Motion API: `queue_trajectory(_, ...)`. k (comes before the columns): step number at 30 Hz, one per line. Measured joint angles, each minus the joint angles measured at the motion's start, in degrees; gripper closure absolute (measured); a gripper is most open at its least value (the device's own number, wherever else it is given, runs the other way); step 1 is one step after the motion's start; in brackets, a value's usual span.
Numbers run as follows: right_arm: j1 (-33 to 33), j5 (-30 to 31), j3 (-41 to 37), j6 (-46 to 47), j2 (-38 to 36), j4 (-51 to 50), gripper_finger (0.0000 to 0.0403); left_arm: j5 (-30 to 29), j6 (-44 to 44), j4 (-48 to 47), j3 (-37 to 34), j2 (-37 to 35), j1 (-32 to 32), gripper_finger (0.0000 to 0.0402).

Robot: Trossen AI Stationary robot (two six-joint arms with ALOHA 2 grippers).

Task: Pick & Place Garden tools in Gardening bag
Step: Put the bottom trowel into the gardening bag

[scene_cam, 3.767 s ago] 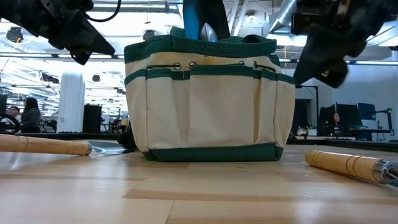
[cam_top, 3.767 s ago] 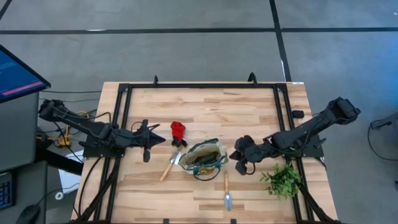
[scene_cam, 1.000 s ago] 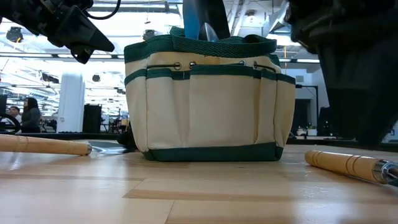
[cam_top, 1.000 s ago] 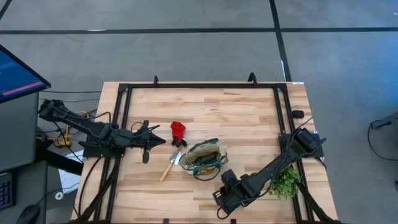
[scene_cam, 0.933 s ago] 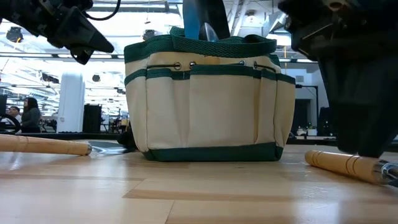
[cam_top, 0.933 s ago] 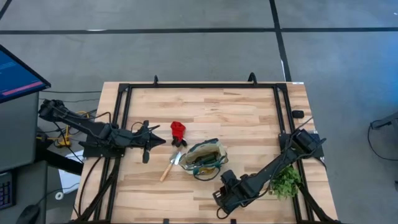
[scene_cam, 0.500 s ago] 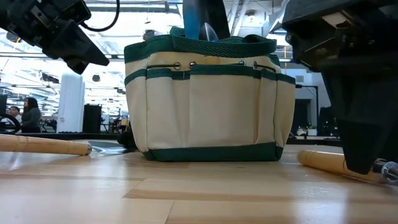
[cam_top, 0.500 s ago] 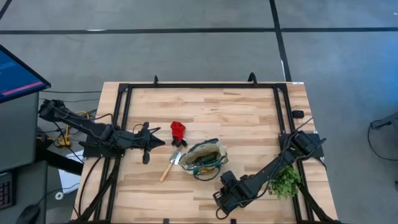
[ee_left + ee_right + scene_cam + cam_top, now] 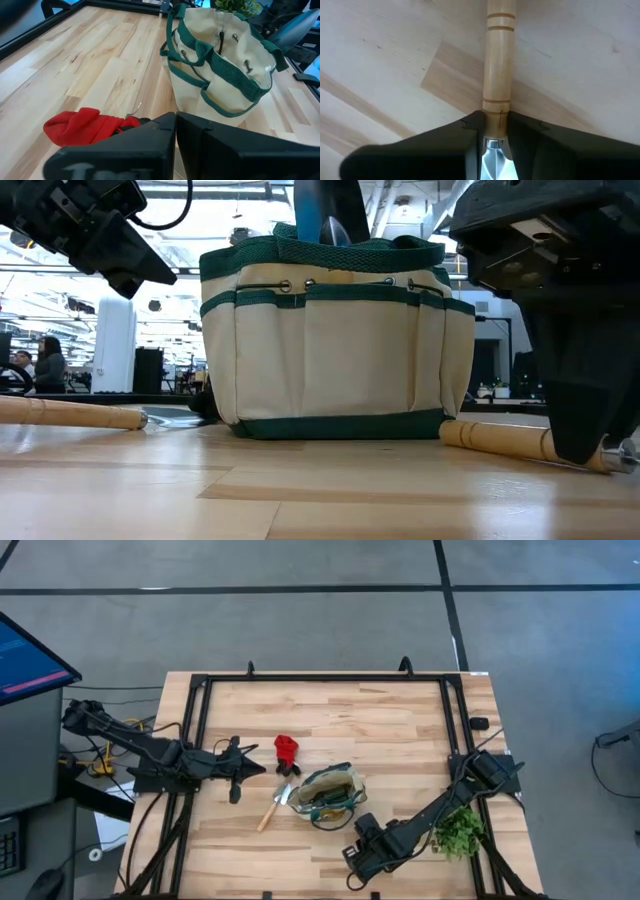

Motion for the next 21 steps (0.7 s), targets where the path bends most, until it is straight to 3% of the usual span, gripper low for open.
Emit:
queue_trajectory(8,0.2,-0.21,0.0,-0.93,-0.63,0.07,0.0345,0.19,-0.02,0.44,0.0,-0.02,0.0,0.04)
queue_trajectory(16,1.02,1.44,0.14,-4.51,-3.23,-0.19,0.0352,4.92,-0.04,5.03,0.0,-0.02,0.0,0.04)
queue_trajectory(21,2.34,3.23,3.83,-6.13,-3.52,-4.32,0.0352,4.96,-0.04,8.34,0.0,-0.02,0.0,0.04)
